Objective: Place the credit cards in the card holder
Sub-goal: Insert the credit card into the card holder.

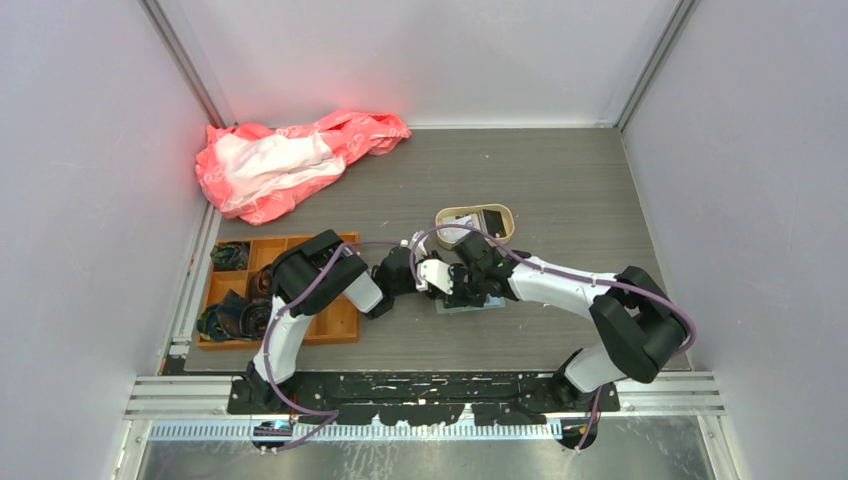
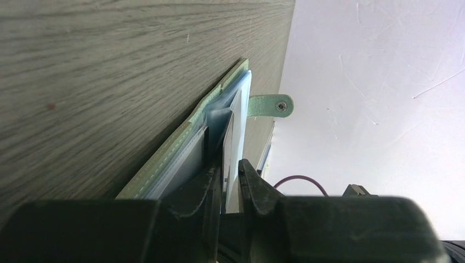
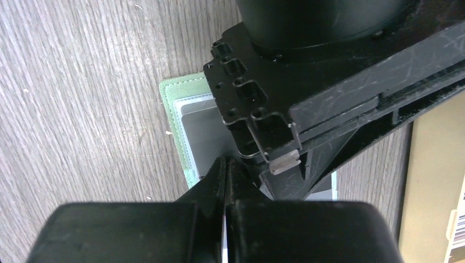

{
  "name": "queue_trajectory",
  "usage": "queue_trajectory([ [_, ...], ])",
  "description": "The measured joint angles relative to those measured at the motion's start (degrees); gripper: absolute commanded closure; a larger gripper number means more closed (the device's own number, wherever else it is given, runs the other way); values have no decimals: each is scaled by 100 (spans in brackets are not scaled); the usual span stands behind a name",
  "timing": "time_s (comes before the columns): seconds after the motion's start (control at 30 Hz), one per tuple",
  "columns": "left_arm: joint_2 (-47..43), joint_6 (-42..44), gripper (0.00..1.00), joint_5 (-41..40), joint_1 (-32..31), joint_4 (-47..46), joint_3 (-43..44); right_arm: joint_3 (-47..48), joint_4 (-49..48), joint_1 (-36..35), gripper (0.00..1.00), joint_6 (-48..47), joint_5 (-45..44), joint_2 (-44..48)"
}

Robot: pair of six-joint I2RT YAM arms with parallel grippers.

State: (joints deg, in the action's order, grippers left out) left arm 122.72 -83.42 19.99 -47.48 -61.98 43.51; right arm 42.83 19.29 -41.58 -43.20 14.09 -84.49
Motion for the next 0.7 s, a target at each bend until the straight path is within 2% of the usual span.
queue_trajectory([
  [0.23,7,-37,77,17,24,-13,24,-66,-46,20,99,-37,-363,66],
  [0.47,7,-37,72,22,24,-24,50,-190,-28,356,99,-66,-544,210],
  [0.7,-17,15,70,24,26,-13,63,-173,267,876,96,140,-203,380],
])
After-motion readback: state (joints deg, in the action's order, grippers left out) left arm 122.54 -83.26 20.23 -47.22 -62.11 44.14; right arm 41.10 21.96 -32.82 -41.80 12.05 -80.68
